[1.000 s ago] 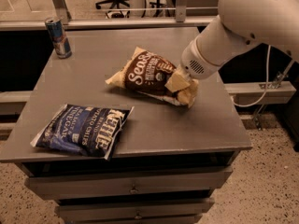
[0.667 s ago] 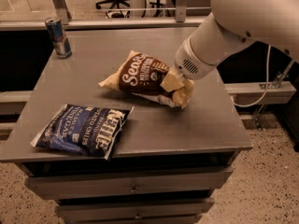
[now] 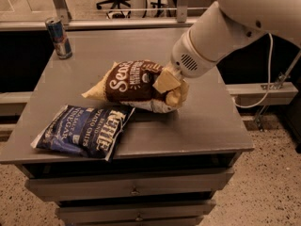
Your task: Move brown chip bag near blue chip bag
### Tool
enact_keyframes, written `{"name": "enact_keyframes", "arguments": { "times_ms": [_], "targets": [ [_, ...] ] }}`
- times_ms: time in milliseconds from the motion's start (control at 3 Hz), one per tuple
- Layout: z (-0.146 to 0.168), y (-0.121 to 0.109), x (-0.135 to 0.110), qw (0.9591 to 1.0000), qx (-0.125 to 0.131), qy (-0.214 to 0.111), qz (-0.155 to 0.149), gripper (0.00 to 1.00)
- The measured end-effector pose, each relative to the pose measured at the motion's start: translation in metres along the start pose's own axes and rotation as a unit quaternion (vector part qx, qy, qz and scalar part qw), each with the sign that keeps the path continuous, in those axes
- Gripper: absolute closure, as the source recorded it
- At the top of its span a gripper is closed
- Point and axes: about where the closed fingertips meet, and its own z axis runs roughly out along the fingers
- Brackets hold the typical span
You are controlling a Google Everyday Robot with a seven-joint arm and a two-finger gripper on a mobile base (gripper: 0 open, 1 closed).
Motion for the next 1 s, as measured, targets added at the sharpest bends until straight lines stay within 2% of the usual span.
{"name": "enact_keyframes", "arguments": {
  "times_ms": [333,1000],
  "targets": [
    [0.0047,0.0134,-0.002,0.9998,-0.018,0.002,0.001,0.7],
    [0.0119,0.0221,0.0063,0.9994,-0.033,0.007,0.007,0.08]
  ]
}}
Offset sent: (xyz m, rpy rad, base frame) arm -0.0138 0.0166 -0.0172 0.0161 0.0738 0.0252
